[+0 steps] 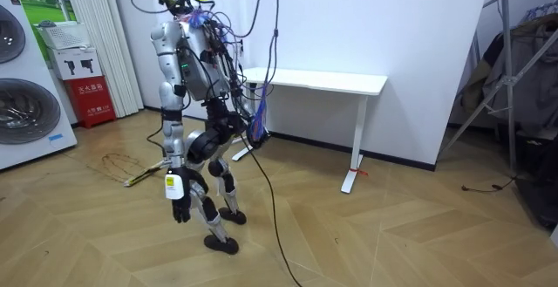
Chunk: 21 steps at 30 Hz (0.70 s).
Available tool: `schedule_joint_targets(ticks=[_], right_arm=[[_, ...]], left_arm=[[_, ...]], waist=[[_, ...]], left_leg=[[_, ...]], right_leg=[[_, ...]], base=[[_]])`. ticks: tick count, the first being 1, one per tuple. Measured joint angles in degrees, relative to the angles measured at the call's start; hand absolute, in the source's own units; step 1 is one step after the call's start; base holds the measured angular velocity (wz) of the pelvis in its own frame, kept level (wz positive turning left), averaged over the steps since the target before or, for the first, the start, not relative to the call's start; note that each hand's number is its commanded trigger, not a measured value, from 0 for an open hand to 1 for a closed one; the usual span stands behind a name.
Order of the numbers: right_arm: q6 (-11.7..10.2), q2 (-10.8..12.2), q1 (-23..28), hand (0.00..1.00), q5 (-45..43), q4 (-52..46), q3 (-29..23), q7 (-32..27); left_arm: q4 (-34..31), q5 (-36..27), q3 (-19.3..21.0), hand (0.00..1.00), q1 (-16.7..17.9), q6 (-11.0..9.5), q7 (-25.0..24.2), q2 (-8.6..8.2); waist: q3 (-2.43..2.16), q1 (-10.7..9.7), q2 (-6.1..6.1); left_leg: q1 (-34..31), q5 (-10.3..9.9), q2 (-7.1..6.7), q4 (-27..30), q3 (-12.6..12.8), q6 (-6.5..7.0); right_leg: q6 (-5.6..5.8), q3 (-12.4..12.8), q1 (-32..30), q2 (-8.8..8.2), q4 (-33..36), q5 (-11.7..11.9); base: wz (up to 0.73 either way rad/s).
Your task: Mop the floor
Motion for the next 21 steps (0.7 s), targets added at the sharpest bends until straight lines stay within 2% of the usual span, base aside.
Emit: schedule_joint_targets(ticks=[1, 2, 3, 4, 5, 6, 7, 8, 9, 10, 11, 12, 13, 14, 15, 16, 17, 19, 20, 21], right_arm=[[-0.3, -0.1, -2.0, 1.00, 1.3, -0.6, 0.7, 0.1], [-1.1, -0.1, -3.6, 1.00, 2.8, -2.0, 0.8, 0.1], [-1.4, -0.3, -4.3, 1.00, 5.0, -3.1, 0.9, 0.2], [-1.6, -0.3, -4.6, 1.00, 6.3, -3.1, 0.9, 0.2], [-1.6, 0.0, -4.7, 1.00, 8.3, -3.1, 0.9, 0.3], [-1.5, 0.3, -3.9, 1.00, 9.6, -3.1, 1.0, 0.7], [-1.5, 0.2, -3.0, 1.00, 10.5, -3.1, 0.9, 1.0], [-1.6, 0.0, -1.0, 1.00, 12.2, -2.9, 0.9, 1.7], [-1.6, -0.1, 0.8, 1.00, 13.4, -1.6, 1.0, 2.5], [-1.6, -0.2, 1.6, 1.00, 13.5, -0.8, 1.0, 2.8], [-1.6, -0.6, 4.0, 1.00, 13.1, 0.1, 1.5, 3.0], [-1.6, -1.2, 6.7, 1.00, 12.6, 0.7, 2.0, 3.1], [-1.6, -1.3, 8.1, 1.00, 12.5, 1.1, 2.6, 3.0], [-1.2, -1.2, 11.2, 1.00, 11.6, 1.1, 3.5, 2.3], [-0.8, -1.0, 12.4, 1.00, 11.0, 1.1, 3.6, 1.9], [-0.3, -0.4, 14.7, 1.00, 10.8, 1.1, 3.7, 1.4], [-0.3, 0.3, 16.9, 1.00, 10.8, 1.0, 4.0, 1.2], [-0.1, 1.5, 18.6, 1.00, 10.6, 0.9, 4.3, 0.0], [0.1, 2.5, 18.7, 1.00, 9.9, 0.4, 4.2, -1.1], [0.5, 3.1, 18.6, 1.00, 8.5, -0.3, 3.8, -1.8]], left_arm=[[-0.2, 0.2, 0.0, 0.00, 0.0, -0.3, 0.1, 0.74], [-0.5, 0.2, 0.1, 0.00, 0.0, -0.4, 0.2, 1.36], [-0.7, 0.3, 0.1, 0.00, -0.2, -0.4, 0.1, 1.52], [-1.0, 0.3, 0.0, 0.00, -0.3, -0.4, 0.0, 1.47], [-1.2, 0.3, 0.0, 0.00, -0.2, -0.4, -0.3, 1.44], [-1.2, 0.3, 0.0, 0.00, 0.1, -0.4, -0.8, 1.31], [-1.2, 0.3, 0.1, 0.00, 0.0, -0.3, -1.2, 1.18], [-1.2, 0.5, 0.2, 0.00, -0.1, -0.2, -1.7, 0.90], [-1.1, 1.4, 0.2, 0.00, -0.1, -0.1, -1.9, 0.62], [-0.9, 1.7, 0.3, 0.00, -0.2, 0.0, -1.9, 0.48], [-0.9, 2.0, 0.7, 0.00, -0.3, 0.0, -2.4, 0.31], [-1.1, 2.4, 1.4, 0.00, -0.4, -0.1, -2.4, -0.04], [-1.2, 2.5, 1.5, 0.00, -0.3, -0.2, -2.3, -0.28], [-1.3, 2.4, 1.9, 0.00, -0.4, -0.4, -1.9, -0.72], [-1.3, 2.4, 1.9, 0.00, -0.4, -0.4, -1.5, -0.89], [-1.7, 2.4, 1.7, 0.00, -0.2, -0.4, -0.8, -1.13], [-2.3, 2.4, 1.0, 0.00, 0.1, -0.4, 0.0, -1.44], [-3.0, 2.4, 0.5, 0.00, 0.1, -0.5, 1.2, -1.94], [-3.3, 2.4, 0.1, 0.00, 0.1, -0.5, 1.7, -2.04], [-3.3, 2.4, 0.1, 0.00, 0.1, -0.4, 2.1, -2.20]], waist=[[0.20, 0.3, -1.01], [0.20, 0.7, -1.59], [0.27, 0.9, -1.74], [0.24, 1.3, -1.50], [0.28, 1.5, -1.31], [0.08, 1.5, -1.00], [-0.44, 1.3, -0.55], [-0.51, 1.2, 0.04], [-0.58, 1.2, 0.15], [-0.63, 1.2, 0.29], [-0.82, 1.0, 0.67], [-0.88, 0.4, 1.42], [-0.99, -0.1, 1.96], [-1.25, -0.8, 2.62], [-1.29, -1.2, 2.93], [-1.44, -2.1, 3.42], [-1.47, -2.5, 3.89], [-1.27, -2.6, 4.21], [-1.14, -2.8, 4.39], [-1.04, -3.1, 4.37]], left_leg=[[-0.8, -0.1, -0.08, -0.7, 0.1, -0.19], [-2.2, -0.3, -0.33, -5.5, 0.1, 0.01], [-3.9, 0.2, -0.44, -12.0, 0.1, -0.33], [-4.5, 0.8, -0.63, -15.2, 0.1, -0.38], [-5.6, 5.1, -1.31, -19.3, -0.1, 1.32], [-5.2, 7.8, -1.54, -21.5, 0.1, 2.37], [-4.8, 7.7, -1.63, -21.8, 0.3, 3.32], [-3.8, 7.2, -1.85, -22.3, 1.1, 4.55], [-2.3, 6.6, -2.02, -22.8, 2.7, 5.83], [-1.6, 6.0, -2.33, -23.0, 3.3, 6.20], [-0.6, 4.8, -2.75, -23.0, 4.5, 7.04], [0.3, 3.7, -3.39, -22.8, 5.3, 7.79], [0.8, 2.9, -3.51, -22.7, 5.7, 8.28], [1.6, 2.0, -3.94, -22.8, 6.6, 8.93], [2.0, 1.4, -4.19, -22.8, 6.7, 9.15], [2.7, 0.4, -4.37, -22.6, 6.9, 9.64], [3.5, -0.6, -4.52, -22.6, 6.8, 9.94], [4.1, -1.4, -4.53, -22.8, 6.2, 10.06], [4.4, -1.8, -4.64, -22.8, 5.1, 9.80], [5.1, -1.9, -5.42, -23.0, 2.8, 9.48]], right_leg=[[0.15, 0.6, 0.3, 0.34, 0.0, -0.2], [-0.17, 0.8, 0.6, 0.42, -0.3, -0.3], [-0.15, 0.7, 1.1, 0.68, -1.0, -0.6], [0.01, 0.7, 1.5, 1.02, -1.6, -0.8], [0.41, 0.8, 3.1, 1.10, -2.7, -1.3], [1.22, 1.1, 4.7, 1.02, -4.0, -1.9], [1.63, 1.2, 5.2, 1.06, -4.8, -2.1], [2.46, 1.8, 6.6, 0.89, -6.1, -2.5], [3.02, 2.3, 7.7, -0.11, -6.3, -2.8], [3.20, 2.2, 8.0, -0.63, -5.9, -2.8], [4.28, 2.3, 7.9, -1.72, -3.6, -2.3], [6.10, 2.2, 7.3, -3.05, -0.1, -1.1], [6.87, 2.1, 6.9, -3.59, 1.7, -0.2], [7.95, 2.3, 5.2, -4.74, 5.8, 2.2], [8.06, 2.6, 4.2, -5.00, 7.8, 3.7], [8.06, 3.8, 2.1, -5.02, 11.3, 6.9], [8.27, 4.7, 0.3, -5.00, 13.9, 8.7], [8.05, 5.1, -3.8, -4.85, 14.3, 7.6], [8.02, 4.8, -6.4, -4.79, 11.3, 6.8], [7.89, 4.8, -7.3, -4.61, 5.7, 6.3]], base=[[0.20], [0.35], [0.39], [0.43], [0.45], [0.50], [0.56], [0.46], [0.35], [0.06], [0.00], [0.00], [0.09], [0.04], [-0.08], [-0.21], [-0.40], [-0.53], [-0.61], [-0.59]])
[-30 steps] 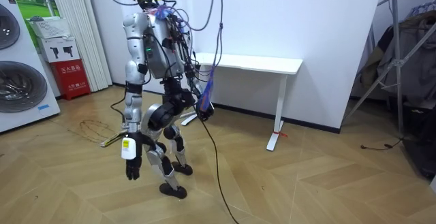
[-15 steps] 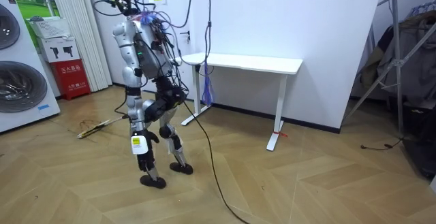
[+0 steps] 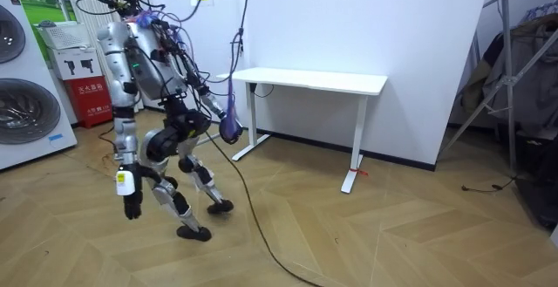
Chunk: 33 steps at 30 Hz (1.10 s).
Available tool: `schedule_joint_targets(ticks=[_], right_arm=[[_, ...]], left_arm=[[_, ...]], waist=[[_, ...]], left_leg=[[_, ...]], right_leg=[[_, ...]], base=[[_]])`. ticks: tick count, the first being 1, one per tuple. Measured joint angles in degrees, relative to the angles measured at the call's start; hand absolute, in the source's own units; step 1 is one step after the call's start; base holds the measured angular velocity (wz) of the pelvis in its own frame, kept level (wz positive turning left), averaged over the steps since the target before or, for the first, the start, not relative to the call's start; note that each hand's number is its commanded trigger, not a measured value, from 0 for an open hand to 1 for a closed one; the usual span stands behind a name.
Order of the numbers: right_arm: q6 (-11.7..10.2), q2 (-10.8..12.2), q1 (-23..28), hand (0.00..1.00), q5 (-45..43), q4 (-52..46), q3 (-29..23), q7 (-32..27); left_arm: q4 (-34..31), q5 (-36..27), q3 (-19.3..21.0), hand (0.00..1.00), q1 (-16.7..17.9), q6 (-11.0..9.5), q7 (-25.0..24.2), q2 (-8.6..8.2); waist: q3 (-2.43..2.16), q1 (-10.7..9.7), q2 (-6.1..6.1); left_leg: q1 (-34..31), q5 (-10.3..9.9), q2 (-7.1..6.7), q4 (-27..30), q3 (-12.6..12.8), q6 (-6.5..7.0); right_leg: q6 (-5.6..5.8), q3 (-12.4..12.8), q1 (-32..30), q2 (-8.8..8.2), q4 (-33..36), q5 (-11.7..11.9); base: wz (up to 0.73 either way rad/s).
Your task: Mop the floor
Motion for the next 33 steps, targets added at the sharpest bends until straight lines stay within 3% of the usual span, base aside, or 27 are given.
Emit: schedule_joint_targets(ticks=[1, 3, 5, 6, 7, 8, 9, 10, 11, 12, 13, 14, 15, 17, 18, 19, 20, 21, 22, 23, 24, 26, 28, 30, 31, 32, 33], right_arm=[[0.4, 0.1, -0.2, 1.00, -0.6, -0.4, -0.1, -0.4], [2.5, 0.3, -2.9, 1.00, -3.0, -0.6, -0.3, -1.4], [3.6, 0.2, -5.7, 1.00, -4.3, -0.3, -0.4, -2.4], [4.6, -0.2, -8.5, 1.00, -4.9, 0.4, -0.7, -3.3], [4.9, -0.7, -10.2, 1.00, -4.9, 1.0, -0.8, -3.7], [4.9, -1.9, -13.8, 1.00, -5.0, 2.0, -0.9, -3.9], [4.8, -2.6, -15.4, 1.00, -4.9, 1.9, -0.9, -4.0], [4.0, -3.9, -18.6, 1.00, -4.9, 1.6, -1.0, -4.2], [3.1, -4.9, -21.3, 1.00, -4.4, 1.2, -0.7, -4.2], [2.7, -5.5, -21.7, 1.00, -3.8, 0.6, -0.7, -4.1], [1.6, -6.1, -22.3, 1.00, -1.6, -1.3, -0.7, -3.7], [0.6, -6.9, -22.3, 1.00, 0.7, -2.1, -0.8, -3.6], [0.4, -6.8, -22.2, 1.00, 2.4, -2.5, -1.1, -3.1], [0.3, -5.8, -21.1, 1.00, 3.2, -2.5, -1.4, -2.3], [0.3, -5.9, -19.0, 1.00, 4.4, -2.3, -1.4, -1.6], [0.3, -5.9, -17.8, 1.00, 4.8, -2.0, -1.4, -1.3], [0.3, -5.9, -15.6, 1.00, 4.8, -0.7, -1.4, -1.2], [0.3, -5.9, -14.7, 1.00, 4.8, 0.1, -1.3, -1.2], [0.3, -6.0, -12.7, 1.00, 4.3, 0.7, -1.2, -1.6], [0.3, -5.9, -10.2, 1.00, 4.3, 0.6, -0.6, -2.0], [0.3, -5.7, -8.9, 1.00, 4.3, 0.6, -0.2, -2.2], [0.7, -4.0, -5.5, 1.00, 4.2, 0.5, 0.1, -3.9], [1.2, -2.3, -4.7, 1.00, 3.0, 0.0, -0.1, -5.2], [1.2, -1.2, -4.7, 1.00, 2.1, -0.7, -0.1, -6.5], [1.2, -0.5, -4.7, 1.00, 1.7, -0.7, -0.2, -7.1], [1.3, 0.0, -4.8, 1.00, 0.8, -0.7, -0.4, -7.5], [2.1, 0.3, -5.3, 1.00, -0.4, -0.7, -0.7, -7.7]], left_arm=[[0.0, 0.0, 0.0, 0.00, 0.1, 0.1, 0.4, -0.15], [0.0, -0.8, -0.1, 0.00, 0.9, 0.5, 1.9, -0.22], [0.0, -2.7, -0.5, 0.00, 1.2, 0.8, 2.8, 0.50], [0.0, -4.0, -1.4, 0.00, 1.2, 0.8, 3.4, 1.18], [0.0, -4.7, -2.0, 0.00, 1.2, 0.8, 3.6, 1.55], [0.2, -5.7, -2.7, 0.00, 1.2, 0.8, 4.2, 2.26], [0.3, -5.8, -3.0, 0.00, 1.2, 0.8, 4.3, 2.62], [0.4, -5.9, -4.0, 0.00, 1.3, 0.8, 4.3, 3.39], [0.4, -6.0, -4.8, 0.00, 1.6, 0.7, 4.3, 4.04], [0.4, -6.0, -5.0, 0.00, 1.6, 0.7, 4.3, 4.16], [0.1, -5.7, -4.9, 0.00, 1.4, 0.7, 3.9, 4.20], [-0.5, -5.7, -5.0, 0.00, 1.6, 0.5, 3.4, 4.25], [-0.6, -5.6, -5.0, 0.00, 2.0, 0.5, 2.2, 4.19], [-0.4, -5.5, -4.9, 0.00, 3.4, 0.6, 0.1, 4.20], [-0.3, -4.9, -4.7, 0.00, 3.2, 0.6, -1.4, 3.83], [-0.1, -4.4, -4.5, 0.00, 2.7, 0.5, -1.8, 3.59], [1.0, -3.3, -4.4, 0.00, 1.5, 0.2, -2.3, 3.12], [1.4, -2.5, -4.4, 0.00, 1.0, 0.1, -2.5, 2.84], [1.5, -1.6, -4.2, 0.00, 0.5, -0.4, -2.6, 2.28], [1.6, -1.1, -3.6, 0.00, 0.2, -0.7, -2.5, 1.99], [1.5, -1.1, -3.3, 0.00, -0.4, -0.9, -2.3, 1.84], [-0.3, -1.2, -3.2, 0.00, -2.1, -2.0, -0.9, 1.73], [-0.4, -1.2, -3.4, 0.00, -3.4, -2.5, 0.7, 1.54], [-0.4, -1.2, -3.9, 0.00, -3.4, -2.6, 2.0, 0.89], [-0.2, -1.2, -3.9, 0.00, -3.3, -2.6, 2.4, 0.45], [-0.1, -1.1, -3.9, 0.00, -2.8, -2.5, 2.9, 0.25], [-0.1, -1.0, -3.8, 0.00, -1.8, -2.2, 3.4, 0.34]], waist=[[-0.01, 0.0, 0.01], [0.12, -0.4, -0.15], [0.30, -0.5, -0.75], [0.50, -0.3, -1.81], [0.44, -0.1, -2.08], [0.45, 1.1, -2.92], [0.60, 1.6, -3.76], [0.90, 3.0, -4.87], [0.76, 3.8, -5.71], [0.69, 4.2, -5.82], [0.58, 4.7, -5.57], [0.96, 5.6, -6.56], [0.94, 5.9, -6.49], [0.68, 5.8, -6.59], [0.41, 5.5, -6.00], [0.37, 5.4, -5.67], [0.36, 5.3, -5.38], [0.42, 5.3, -5.19], [0.34, 4.8, -4.37], [-0.16, 3.7, -3.46], [-0.27, 3.1, -2.87], [-0.34, 1.3, -1.04], [-0.13, 0.6, -0.72], [0.04, -0.6, -0.24], [0.02, -0.7, -0.24], [0.01, -0.6, -0.37], [0.00, -0.5, -0.71]], left_leg=[[0.6, -0.2, -0.06, 0.0, -0.8, -0.25], [3.3, -1.6, -1.76, 0.4, -6.5, -1.51], [4.7, -3.4, -2.79, 2.4, -9.5, -2.77], [3.8, -3.8, -2.93, 6.2, -9.6, -4.11], [2.8, -3.5, -2.83, 9.3, -8.8, -4.89], [0.4, -1.6, -2.01, 16.4, -6.6, -8.00], [-0.6, -0.3, -1.55, 19.3, -5.6, -9.30], [-2.9, 3.2, -0.79, 24.8, -4.2, -9.76], [-5.5, 4.8, -0.54, 27.6, -4.2, -9.50], [-6.6, 4.0, -0.15, 26.6, -4.2, -8.70], [-9.0, 2.9, 0.57, 21.8, -3.9, -8.02], [-10.2, 3.2, 0.19, 14.2, -3.4, -8.17], [-10.3, 4.5, 0.02, 6.0, -3.1, -8.79], [-9.8, 9.3, 0.10, 1.1, -2.4, -6.28], [-8.4, 9.2, 0.81, 0.7, -1.1, -4.41], [-7.8, 8.9, 1.47, 0.7, 0.1, -3.79], [-6.6, 8.1, 2.00, 0.7, 2.7, -1.99], [-5.9, 7.4, 1.94, 0.9, 3.5, -1.02], [-4.9, 6.0, 1.59, 1.6, 4.2, -0.14], [-4.1, 4.8, 0.92, 1.4, 4.4, 0.42], [-3.8, 4.3, 0.88, 1.5, 4.4, 0.66], [-2.3, 2.3, 0.75, 1.2, 3.9, 1.04], [-1.1, 1.5, 0.34, 0.4, 2.8, 0.82], [0.8, 1.4, -0.01, -1.5, 1.2, 0.55], [2.3, 1.3, -0.03, -2.8, 0.4, 0.24], [3.5, 1.1, -0.07, -3.4, -0.7, -0.22], [4.6, 0.5, -0.88, -3.4, -3.4, -0.99]], right_leg=[[-0.08, -0.2, 0.1, 0.38, -3.5, 0.0], [-1.20, -2.8, 2.5, 1.27, -15.3, 0.7], [-2.12, -3.0, 4.2, 2.37, -15.9, 0.7], [-2.57, -3.3, 4.5, 1.72, -13.5, -0.4], [-2.83, -3.7, 4.5, 1.33, -12.0, -1.0], [-3.26, -3.4, 4.4, 1.36, -9.0, -2.3], [-3.49, -3.1, 4.4, 1.47, -7.7, -3.0], [-4.06, -2.6, 4.8, 1.98, -5.9, -4.2], [-5.19, -2.2, 5.1, 2.62, -4.9, -5.0], [-5.62, -2.1, 5.4, 3.23, -4.9, -5.3], [-5.92, -2.0, 6.5, 4.69, -5.3, -6.1], [-5.88, -1.7, 7.8, 4.93, -5.5, -7.2], [-5.77, -1.4, 9.7, 5.18, -6.1, -8.4], [-5.07, -0.2, 12.7, 5.73, -7.8, -10.2], [-4.15, -0.3, 14.7, 5.79, -9.5, -10.7], [-4.15, -0.1, 15.6, 5.64, -9.9, -10.9], [-3.40, 0.8, 16.1, 4.81, -8.3, -11.2], [-2.60, 0.8, 15.8, 4.19, -6.4, -10.7], [-0.56, 0.5, 14.8, 3.16, -2.3, -8.6], [0.30, 0.4, 13.0, 2.23, 1.9, -5.3], [0.61, 0.5, 12.1, 2.12, 3.8, -3.4], [0.82, 1.1, 8.3, 2.34, 10.0, 2.9], [0.27, 2.0, 4.5, 2.49, 10.6, 1.8], [0.12, 2.1, 2.3, 2.49, 3.5, 0.4], [0.13, 1.9, 2.1, 2.50, -4.2, 0.3], [-0.56, 1.4, 2.6, 2.54, -12.4, 0.9], [-0.95, 0.1, 3.4, 2.64, -18.2, 2.3]], base=[[-0.55], [-0.43], [-0.04], [0.20], [0.25], [0.14], [0.16], [0.28], [0.42], [0.70], [0.88], [1.04], [0.81], [0.64], [0.65], [0.62], [0.33], [0.10], [-0.07], [-0.08], [-0.03], [-0.23], [-0.54], [-0.61], [-0.66], [-0.72], [-0.51]])
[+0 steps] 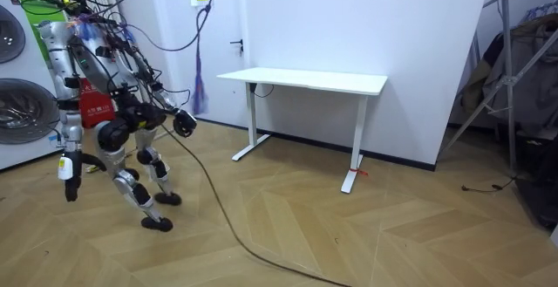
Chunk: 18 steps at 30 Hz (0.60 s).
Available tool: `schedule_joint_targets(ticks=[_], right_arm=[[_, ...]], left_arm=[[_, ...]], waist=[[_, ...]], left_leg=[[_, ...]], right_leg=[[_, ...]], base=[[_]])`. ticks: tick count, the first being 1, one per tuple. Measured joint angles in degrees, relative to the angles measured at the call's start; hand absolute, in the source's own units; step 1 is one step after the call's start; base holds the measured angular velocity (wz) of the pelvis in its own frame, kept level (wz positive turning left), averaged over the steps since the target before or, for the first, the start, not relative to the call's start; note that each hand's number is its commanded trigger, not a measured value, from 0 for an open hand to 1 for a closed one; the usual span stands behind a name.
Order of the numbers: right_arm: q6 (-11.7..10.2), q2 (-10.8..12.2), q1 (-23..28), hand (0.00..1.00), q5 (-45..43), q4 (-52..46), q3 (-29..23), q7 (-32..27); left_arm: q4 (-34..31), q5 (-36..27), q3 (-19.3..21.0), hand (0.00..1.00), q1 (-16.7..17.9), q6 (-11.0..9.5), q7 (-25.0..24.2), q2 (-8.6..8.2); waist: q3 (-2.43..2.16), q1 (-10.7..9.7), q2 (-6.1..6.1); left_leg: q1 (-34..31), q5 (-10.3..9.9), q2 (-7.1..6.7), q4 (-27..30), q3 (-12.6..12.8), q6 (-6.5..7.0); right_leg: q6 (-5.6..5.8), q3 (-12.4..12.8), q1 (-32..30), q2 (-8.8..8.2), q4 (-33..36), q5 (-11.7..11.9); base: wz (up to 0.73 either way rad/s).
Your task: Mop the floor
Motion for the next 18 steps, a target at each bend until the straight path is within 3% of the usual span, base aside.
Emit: schedule_joint_targets(ticks=[1, 3, 4, 5, 6, 7, 8, 9, 10, 12, 13, 14, 15, 16, 17, 18], right_arm=[[0.7, 0.0, -0.6, 1.00, -0.3, 0.0, -0.4, -0.1], [2.5, -0.3, -2.6, 1.00, -1.7, -0.1, -1.4, -0.5], [3.0, -0.7, -3.6, 1.00, -1.7, 0.3, -1.6, -0.5], [3.4, -1.8, -5.6, 1.00, -1.5, 1.0, -1.8, -0.5], [3.4, -2.5, -6.6, 1.00, -1.4, 1.1, -1.9, -0.5], [3.2, -4.2, -9.4, 1.00, -0.4, 1.4, -2.1, -0.2], [2.6, -5.9, -12.6, 1.00, 0.5, 1.3, -1.8, -0.2], [2.1, -6.6, -14.0, 1.00, 0.6, 1.1, -1.8, 0.0], [1.1, -7.5, -16.0, 1.00, 0.6, 0.7, -1.8, 0.0], [-0.6, -8.3, -18.4, 1.00, 1.9, -0.6, -2.5, 0.3], [-1.3, -8.3, -18.6, 1.00, 2.7, -1.4, -3.1, 0.4], [-1.5, -7.6, -18.2, 1.00, 3.3, -1.6, -3.2, 1.0], [-1.5, -7.3, -16.8, 1.00, 3.7, -1.6, -3.6, 2.2], [-1.5, -7.3, -15.8, 1.00, 4.0, -1.6, -3.6, 2.5], [-1.6, -7.3, -13.8, 1.00, 4.6, -1.5, -3.5, 2.8], [-1.6, -7.3, -12.1, 1.00, 4.5, -1.4, -3.2, 2.9]], left_arm=[[0.0, 0.0, 0.0, 0.00, 0.6, 0.1, 0.2, 0.17], [-0.1, -1.5, 0.0, 0.00, 2.5, 1.6, 0.8, 0.98], [-0.2, -1.8, 0.0, 0.00, 3.0, 1.8, 0.8, 1.26], [-0.5, -2.4, 0.0, 0.00, 3.5, 2.5, 0.8, 1.82], [-0.6, -2.4, 0.0, 0.00, 3.6, 2.9, 0.8, 2.06], [-0.7, -2.4, -0.1, 0.00, 4.0, 2.9, 0.8, 2.66], [-0.8, -2.4, -0.2, 0.00, 4.1, 2.9, 0.8, 3.28], [-0.9, -2.4, -0.2, 0.00, 4.2, 2.9, 0.8, 3.42], [-1.5, -2.3, -0.1, 0.00, 4.7, 2.9, 0.6, 3.72], [-2.5, -2.2, -0.1, 0.00, 5.1, 2.9, 0.1, 3.91], [-2.6, -2.3, 0.0, 0.00, 5.4, 2.8, -0.7, 3.92], [-2.4, -2.3, -0.1, 0.00, 5.8, 2.6, -1.4, 3.88], [-1.9, -2.2, -0.1, 0.00, 6.3, 2.6, -2.5, 3.69], [-1.7, -2.2, -0.1, 0.00, 6.2, 2.7, -3.0, 3.58], [-1.6, -2.1, 0.0, 0.00, 6.2, 2.7, -3.3, 3.19], [-1.6, -1.9, 0.1, 0.00, 5.8, 2.7, -3.3, 2.67]], waist=[[0.15, 0.0, -0.23], [0.26, 0.5, -0.77], [0.27, 0.6, -1.06], [0.32, 1.1, -1.56], [0.42, 1.5, -2.14], [0.41, 2.2, -2.64], [0.69, 3.1, -2.91], [0.86, 3.5, -3.16], [0.87, 3.9, -3.56], [0.85, 4.1, -3.54], [0.86, 4.8, -3.56], [0.74, 5.1, -4.00], [0.20, 4.8, -3.96], [0.19, 4.8, -3.84], [0.21, 5.0, -3.55], [0.22, 5.0, -3.27]], left_leg=[[0.7, -0.4, -0.31, 0.2, -1.2, -0.32], [1.7, -2.2, -0.46, 3.6, -3.4, -2.37], [1.6, -2.5, -0.47, 5.2, -3.4, -2.92], [1.2, -2.9, -0.36, 9.0, -2.8, -3.71], [0.9, -3.0, 0.01, 10.9, -1.9, -3.87], [0.2, -2.7, 0.79, 14.4, -0.3, -4.39], [-1.9, -0.9, 2.07, 19.6, 0.8, -7.26], [-3.3, 0.3, 2.45, 21.9, 0.7, -8.28], [-6.0, -0.1, 3.13, 21.4, 0.7, -8.01], [-10.4, -0.3, 3.20, 13.9, 0.8, -7.14], [-12.3, 2.0, 2.95, 8.0, 0.8, -6.59], [-12.6, 5.6, 2.38, 5.5, 0.7, -5.72], [-11.1, 6.9, 2.18, 4.8, 1.3, -3.93], [-10.4, 7.1, 2.43, 4.8, 2.2, -3.31], [-9.5, 6.5, 3.19, 4.9, 4.1, -1.86], [-8.7, 5.7, 3.09, 4.9, 5.0, -1.17]], right_leg=[[-0.36, -0.3, 0.5, 0.12, -1.7, 0.5], [-1.37, -2.1, 2.8, -0.50, -0.8, 1.3], [-1.55, -2.9, 3.2, -1.17, 0.3, 1.2], [-2.71, -4.0, 3.6, -1.99, 3.3, 0.0], [-2.88, -4.1, 3.7, -2.23, 4.7, -1.2], [-3.31, -4.3, 4.0, -2.38, 7.0, -3.3], [-3.81, -4.5, 4.4, -2.04, 8.3, -4.6], [-4.13, -4.6, 4.6, -1.78, 8.5, -4.9], [-4.26, -4.8, 4.8, -1.44, 8.8, -5.4], [-4.02, -4.7, 5.3, -0.70, 8.8, -6.3], [-3.86, -4.1, 6.4, -0.09, 8.7, -7.2], [-3.13, -3.3, 7.9, -0.16, 8.8, -8.5], [-2.35, -2.6, 9.1, -0.15, 8.8, -9.8], [-1.84, -2.5, 9.9, -0.32, 8.8, -10.2], [-1.45, -2.5, 10.7, -0.85, 9.0, -10.5], [-1.01, -2.4, 10.8, -1.47, 9.8, -10.2]], base=[[-0.30], [0.03], [0.31], [0.31], [0.39], [0.34], [0.30], [0.24], [0.36], [0.50], [0.39], [0.42], [0.33], [0.31], [0.07], [-0.08]])
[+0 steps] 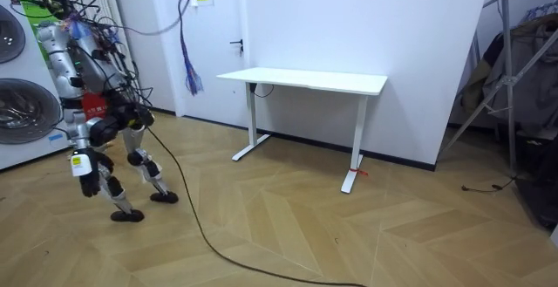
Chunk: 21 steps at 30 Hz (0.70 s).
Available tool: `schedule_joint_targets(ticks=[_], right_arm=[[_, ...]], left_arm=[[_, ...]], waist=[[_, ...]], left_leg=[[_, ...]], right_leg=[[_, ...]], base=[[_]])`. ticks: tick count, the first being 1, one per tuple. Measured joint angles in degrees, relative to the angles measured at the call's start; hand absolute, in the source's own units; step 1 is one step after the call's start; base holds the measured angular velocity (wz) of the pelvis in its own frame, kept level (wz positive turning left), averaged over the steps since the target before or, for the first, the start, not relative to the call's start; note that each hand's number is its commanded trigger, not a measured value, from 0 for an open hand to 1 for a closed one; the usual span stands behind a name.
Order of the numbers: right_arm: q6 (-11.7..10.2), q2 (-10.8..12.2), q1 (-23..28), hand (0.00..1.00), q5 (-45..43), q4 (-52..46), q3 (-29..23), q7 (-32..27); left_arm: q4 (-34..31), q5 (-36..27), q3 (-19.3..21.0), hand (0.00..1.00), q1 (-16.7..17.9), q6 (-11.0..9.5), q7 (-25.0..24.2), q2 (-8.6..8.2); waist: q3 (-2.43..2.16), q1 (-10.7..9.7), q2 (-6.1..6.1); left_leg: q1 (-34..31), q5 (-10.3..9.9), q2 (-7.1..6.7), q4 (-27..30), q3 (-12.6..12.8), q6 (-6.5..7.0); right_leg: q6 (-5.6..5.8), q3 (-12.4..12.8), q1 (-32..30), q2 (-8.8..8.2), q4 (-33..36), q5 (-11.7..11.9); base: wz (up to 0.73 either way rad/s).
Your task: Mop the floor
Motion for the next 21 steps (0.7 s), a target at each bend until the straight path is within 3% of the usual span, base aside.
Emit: schedule_joint_targets(ticks=[1, 3, 6, 9, 10, 12, 14, 15, 18, 20, 21], right_arm=[[0.0, 0.0, 0.9, 1.00, 0.0, 0.1, 0.5, 0.0], [-0.1, 0.4, 6.2, 1.00, -1.7, 0.1, 1.8, -0.7], [-0.1, 2.7, 11.8, 1.00, -2.1, 0.2, 3.4, -2.2], [-0.1, 4.4, 12.6, 1.00, -2.2, 0.3, 4.2, -2.9], [0.0, 5.1, 13.0, 1.00, -3.5, 0.2, 4.3, -3.4], [0.7, 6.7, 13.8, 1.00, -4.7, -0.6, 4.2, -4.1], [1.7, 7.0, 13.5, 1.00, -6.1, -0.7, 3.5, -4.2], [2.8, 6.7, 12.2, 1.00, -6.8, -0.4, 2.8, -4.3], [3.8, 3.4, 4.9, 1.00, -8.5, 1.1, 0.8, -3.9], [3.2, 1.0, -0.7, 1.00, -8.8, 1.0, 0.4, -3.6], [2.9, 0.2, -2.4, 1.00, -8.8, 0.8, 0.5, -3.3]], left_arm=[[0.0, 0.1, 0.0, 0.00, -0.3, 0.0, 0.0, -0.25], [0.1, 0.3, 0.0, 0.00, -1.1, -0.4, 0.0, -1.15], [0.0, 0.8, 0.3, 0.00, -2.5, -1.3, 0.4, -2.23], [0.0, 0.7, 0.3, 0.00, -1.8, -1.6, 0.7, -2.87], [-0.3, 0.7, 0.3, 0.00, -1.0, -1.4, 0.8, -3.02], [-0.8, 0.5, 0.4, 0.00, -0.3, -1.2, 1.7, -2.51], [-0.8, 0.5, 0.3, 0.00, -0.3, -1.2, 1.9, -2.30], [-0.8, -0.4, 0.0, 0.00, -0.3, -1.2, 1.9, -1.97], [-0.9, -2.8, -0.1, 0.00, -0.3, -0.9, 1.8, -0.79], [-1.0, -2.8, 0.0, 0.00, -0.2, -0.9, 1.9, 0.58], [-1.1, -2.7, 0.0, 0.00, -0.2, -0.9, 2.0, 1.07]], waist=[[-0.01, -0.1, 0.13], [-0.01, -1.8, 1.74], [-0.52, -2.7, 3.61], [-0.11, -2.6, 4.07], [-0.04, -3.1, 4.27], [0.22, -3.7, 3.53], [0.21, -4.0, 3.49], [0.20, -3.9, 3.25], [0.35, -3.2, 1.57], [0.58, -2.4, 0.06], [0.53, -1.8, -0.14]], left_leg=[[0.4, -0.3, -0.11, 0.0, 0.4, 0.49], [1.8, -1.8, -0.96, -0.4, 0.8, 1.37], [2.1, -3.3, -1.03, -0.6, 0.2, 1.84], [3.6, -3.6, -1.18, -2.1, -1.5, 1.50], [4.9, -3.6, -1.31, -3.3, -2.3, 1.16], [6.4, -4.4, -2.04, -3.5, -4.9, -0.29], [7.1, -5.3, -2.10, -2.7, -6.0, -1.35], [7.2, -6.2, -2.02, -1.5, -6.4, -2.04], [7.1, -7.8, -1.57, 2.4, -6.2, -3.42], [6.6, -8.2, -0.75, 5.2, -5.7, -4.04], [6.3, -8.2, -0.44, 6.2, -5.6, -4.15]], right_leg=[[0.31, 0.1, -0.1, -0.34, 0.7, 0.3], [1.58, 0.6, -0.6, -0.88, 3.5, 1.8], [2.20, 1.5, -3.4, -0.58, 6.3, 4.5], [1.94, 1.4, -7.5, -0.41, 2.0, 4.5], [1.59, 1.3, -8.2, -0.16, -3.1, 5.1], [0.88, 0.6, -7.8, 0.67, -9.7, 8.6], [0.23, -1.1, -6.4, 0.18, -9.5, 10.5], [-0.86, -1.8, -6.2, 0.09, -8.2, 10.5], [-2.11, -3.5, -6.2, -1.49, -3.4, 7.1], [-2.77, -3.8, -6.2, -1.17, -1.2, 5.4], [-3.04, -3.8, -6.1, -0.79, -0.7, 5.1]], base=[[-0.24], [-0.09], [-0.35], [-1.10], [-0.95], [-0.66], [0.03], [0.20], [0.30], [0.30], [0.11]])
